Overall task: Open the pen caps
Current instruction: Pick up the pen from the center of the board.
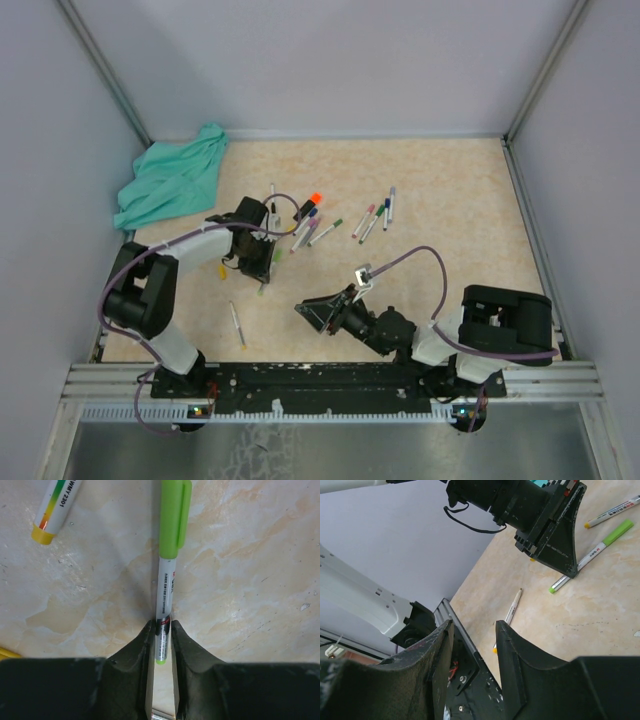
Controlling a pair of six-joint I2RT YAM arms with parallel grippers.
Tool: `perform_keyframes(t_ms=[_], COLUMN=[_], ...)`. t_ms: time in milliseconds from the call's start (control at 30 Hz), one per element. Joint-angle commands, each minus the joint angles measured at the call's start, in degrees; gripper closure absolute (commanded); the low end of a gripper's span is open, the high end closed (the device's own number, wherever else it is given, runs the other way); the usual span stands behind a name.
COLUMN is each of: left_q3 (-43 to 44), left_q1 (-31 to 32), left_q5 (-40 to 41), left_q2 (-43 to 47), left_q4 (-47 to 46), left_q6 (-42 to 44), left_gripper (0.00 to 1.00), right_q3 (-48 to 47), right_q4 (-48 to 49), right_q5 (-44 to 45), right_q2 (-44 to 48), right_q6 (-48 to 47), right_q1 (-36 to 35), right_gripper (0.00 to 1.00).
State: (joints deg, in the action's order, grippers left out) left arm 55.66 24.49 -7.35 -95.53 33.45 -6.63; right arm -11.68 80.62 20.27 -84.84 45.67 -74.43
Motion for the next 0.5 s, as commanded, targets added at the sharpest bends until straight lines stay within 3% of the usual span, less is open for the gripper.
perform_keyframes(t_ms=[0,167,267,400,467], left_q3=[-1.1,-0.7,-0.4,-0.3,-0.4], left_q1=[0.9,2.3,2.8,2.8,2.8], left_q5=[1.3,3.7,5.1,4.8,5.0], left_q2=[-3.5,-4.3,-4.5,-4.1,-2.8], left_q4=[2.6,3.5,4.1,4.1,4.0], left_q6=[-0.6,-1.5,-2.1,-1.9,-1.7], left_gripper=[0.76,0.77,0.83,1.0,1.0], right_q3=[-0.5,-0.4,-0.3,-0.4,-0.4], right_q4=[4.6,5.0,5.1,5.2,5.1], right_q5=[1.7,1.7,1.7,1.6,1.6], right_q2=[-0.3,-0.3,-0.3,-0.4,-0.3], right_q6=[-0.7,-0.7,-0.7,-0.7,-0.7], right_q1=[0.4,0.4,0.4,0.4,0.4], right_gripper=[0.6,0.6,0.6,0.6,0.6])
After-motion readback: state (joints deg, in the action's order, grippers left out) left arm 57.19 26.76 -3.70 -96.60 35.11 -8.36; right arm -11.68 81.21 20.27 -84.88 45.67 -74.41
